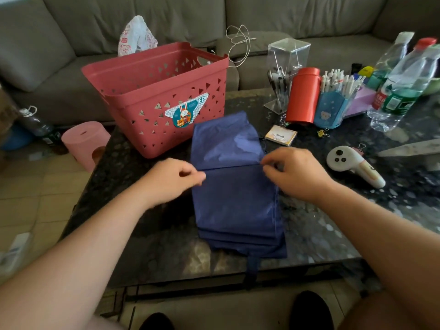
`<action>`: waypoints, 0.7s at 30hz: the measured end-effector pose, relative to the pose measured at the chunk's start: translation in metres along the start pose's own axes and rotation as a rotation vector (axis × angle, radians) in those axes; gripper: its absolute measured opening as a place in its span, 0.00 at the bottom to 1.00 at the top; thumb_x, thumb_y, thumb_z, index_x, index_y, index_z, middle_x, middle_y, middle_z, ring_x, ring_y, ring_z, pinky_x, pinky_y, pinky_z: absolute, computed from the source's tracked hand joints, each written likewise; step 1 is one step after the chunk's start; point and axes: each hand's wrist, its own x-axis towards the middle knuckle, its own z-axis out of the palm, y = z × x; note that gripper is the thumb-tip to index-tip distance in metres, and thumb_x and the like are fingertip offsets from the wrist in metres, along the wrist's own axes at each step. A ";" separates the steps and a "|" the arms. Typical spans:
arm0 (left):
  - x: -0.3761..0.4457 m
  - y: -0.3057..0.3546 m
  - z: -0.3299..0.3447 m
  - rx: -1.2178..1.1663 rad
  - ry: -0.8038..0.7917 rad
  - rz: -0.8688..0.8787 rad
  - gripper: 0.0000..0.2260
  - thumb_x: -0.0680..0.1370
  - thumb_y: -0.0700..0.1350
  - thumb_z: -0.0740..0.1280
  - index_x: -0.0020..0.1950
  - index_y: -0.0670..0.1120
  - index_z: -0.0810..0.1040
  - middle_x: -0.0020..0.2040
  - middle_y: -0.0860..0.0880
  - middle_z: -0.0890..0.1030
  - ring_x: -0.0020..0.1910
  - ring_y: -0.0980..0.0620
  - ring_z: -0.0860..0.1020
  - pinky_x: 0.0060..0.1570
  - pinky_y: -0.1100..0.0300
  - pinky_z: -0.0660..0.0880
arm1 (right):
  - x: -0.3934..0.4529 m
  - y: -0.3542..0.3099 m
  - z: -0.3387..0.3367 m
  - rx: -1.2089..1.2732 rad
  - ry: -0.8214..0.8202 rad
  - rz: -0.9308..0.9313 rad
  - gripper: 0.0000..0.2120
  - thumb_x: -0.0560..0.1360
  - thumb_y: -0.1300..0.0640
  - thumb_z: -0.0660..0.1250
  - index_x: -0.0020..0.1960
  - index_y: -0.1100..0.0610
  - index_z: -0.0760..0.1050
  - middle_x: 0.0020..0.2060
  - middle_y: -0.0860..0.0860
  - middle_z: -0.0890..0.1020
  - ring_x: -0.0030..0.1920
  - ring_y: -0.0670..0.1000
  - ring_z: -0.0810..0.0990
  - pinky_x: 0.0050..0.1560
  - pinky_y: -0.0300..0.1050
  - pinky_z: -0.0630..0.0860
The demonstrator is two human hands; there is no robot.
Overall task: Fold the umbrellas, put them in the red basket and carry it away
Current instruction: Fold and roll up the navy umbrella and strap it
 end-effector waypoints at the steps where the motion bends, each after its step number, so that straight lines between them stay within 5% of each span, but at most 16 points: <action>1: 0.008 0.001 0.001 -0.088 0.150 -0.050 0.04 0.80 0.53 0.73 0.46 0.56 0.86 0.42 0.58 0.85 0.43 0.59 0.81 0.49 0.58 0.77 | 0.008 0.002 -0.002 0.028 0.014 0.078 0.09 0.76 0.54 0.70 0.55 0.48 0.86 0.51 0.46 0.85 0.49 0.49 0.81 0.53 0.39 0.72; 3: 0.025 0.006 0.006 -0.270 0.319 -0.180 0.06 0.81 0.49 0.72 0.57 0.55 0.83 0.49 0.56 0.83 0.47 0.57 0.79 0.53 0.56 0.77 | 0.023 0.007 -0.002 0.040 -0.004 0.170 0.14 0.76 0.52 0.70 0.61 0.47 0.83 0.58 0.48 0.84 0.57 0.52 0.81 0.59 0.42 0.73; 6: 0.041 0.015 0.017 -0.590 0.231 -0.282 0.14 0.84 0.44 0.69 0.70 0.48 0.79 0.57 0.54 0.84 0.50 0.61 0.81 0.55 0.61 0.76 | 0.037 0.012 0.004 0.087 -0.083 0.278 0.20 0.77 0.51 0.71 0.69 0.49 0.79 0.65 0.52 0.81 0.65 0.56 0.79 0.62 0.45 0.71; 10: 0.047 0.023 0.022 -0.901 0.278 -0.340 0.05 0.82 0.42 0.72 0.54 0.50 0.86 0.47 0.54 0.89 0.46 0.57 0.86 0.45 0.62 0.81 | 0.045 0.015 0.016 0.159 -0.102 0.356 0.20 0.78 0.51 0.71 0.69 0.51 0.78 0.55 0.49 0.84 0.59 0.54 0.80 0.57 0.42 0.71; 14: 0.049 0.027 0.018 -0.886 0.291 -0.278 0.05 0.81 0.40 0.72 0.54 0.49 0.86 0.47 0.53 0.89 0.44 0.57 0.87 0.42 0.64 0.81 | 0.050 0.015 0.023 0.319 -0.022 0.398 0.17 0.77 0.49 0.74 0.64 0.49 0.81 0.43 0.42 0.83 0.47 0.48 0.81 0.53 0.43 0.74; 21: 0.033 0.042 0.007 -0.959 0.230 -0.174 0.07 0.81 0.39 0.69 0.55 0.43 0.86 0.52 0.47 0.88 0.49 0.52 0.85 0.58 0.54 0.79 | 0.058 0.011 0.022 0.437 0.068 0.354 0.27 0.73 0.40 0.74 0.69 0.48 0.78 0.59 0.50 0.80 0.55 0.49 0.81 0.57 0.45 0.77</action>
